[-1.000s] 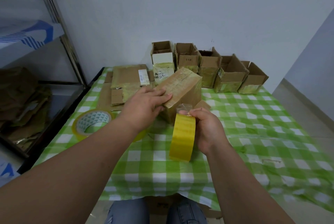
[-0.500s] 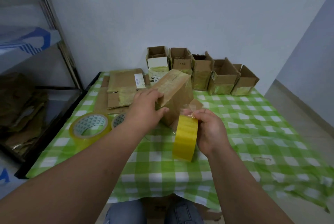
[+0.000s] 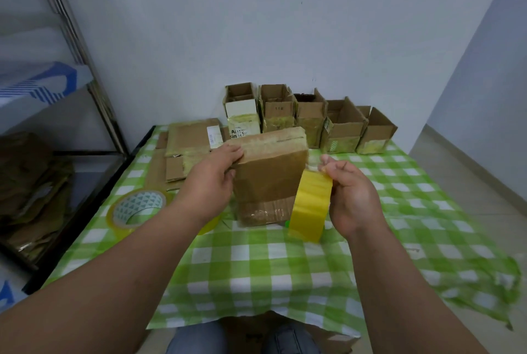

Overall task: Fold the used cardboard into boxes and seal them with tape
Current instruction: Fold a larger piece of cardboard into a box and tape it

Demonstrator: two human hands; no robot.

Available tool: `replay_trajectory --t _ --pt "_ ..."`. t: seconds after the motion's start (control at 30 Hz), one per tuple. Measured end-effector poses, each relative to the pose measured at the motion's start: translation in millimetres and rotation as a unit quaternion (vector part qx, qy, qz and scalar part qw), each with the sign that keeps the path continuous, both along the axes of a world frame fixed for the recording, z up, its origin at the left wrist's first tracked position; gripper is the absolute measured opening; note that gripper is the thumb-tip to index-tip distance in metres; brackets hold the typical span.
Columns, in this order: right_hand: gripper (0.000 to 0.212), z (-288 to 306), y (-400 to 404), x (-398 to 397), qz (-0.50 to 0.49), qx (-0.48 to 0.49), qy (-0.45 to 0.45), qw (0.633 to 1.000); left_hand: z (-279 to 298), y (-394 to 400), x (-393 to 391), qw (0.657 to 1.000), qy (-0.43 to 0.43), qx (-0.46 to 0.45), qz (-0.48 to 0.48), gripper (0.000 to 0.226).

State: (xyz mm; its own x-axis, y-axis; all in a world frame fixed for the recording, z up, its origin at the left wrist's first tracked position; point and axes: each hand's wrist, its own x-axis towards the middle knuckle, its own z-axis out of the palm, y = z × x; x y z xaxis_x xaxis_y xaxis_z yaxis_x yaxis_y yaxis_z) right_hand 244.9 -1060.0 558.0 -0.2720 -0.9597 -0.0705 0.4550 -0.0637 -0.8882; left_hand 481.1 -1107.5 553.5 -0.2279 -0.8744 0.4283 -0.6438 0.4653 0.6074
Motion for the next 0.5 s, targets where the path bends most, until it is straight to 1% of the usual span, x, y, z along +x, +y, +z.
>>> replay_trajectory --t 0.07,0.13,0.3,0.4,0.47,0.5 --pt "0.022 2 0 1 0.023 -0.003 0.003 1.0 0 1 -3 0.999 -0.027 -0.018 -0.011 0.045" --pt "0.023 4 3 3 0.039 -0.007 -0.009 0.999 0 -1 -5 1.0 -0.024 -0.016 -0.004 0.046" --pt "0.027 11 16 10 0.054 -0.024 -0.045 0.997 0 -3 -8 0.993 0.1 0.04 0.038 0.048" --pt "0.027 11 23 15 0.053 -0.016 -0.053 0.997 9 0 -16 0.986 0.135 0.064 0.078 0.046" --pt "0.025 8 30 17 0.059 -0.01 -0.043 0.997 17 2 -20 0.977 0.17 0.091 0.095 0.048" --pt "0.024 7 34 18 0.067 -0.009 -0.036 0.997 22 2 -22 0.966 0.203 0.123 0.098 0.05"
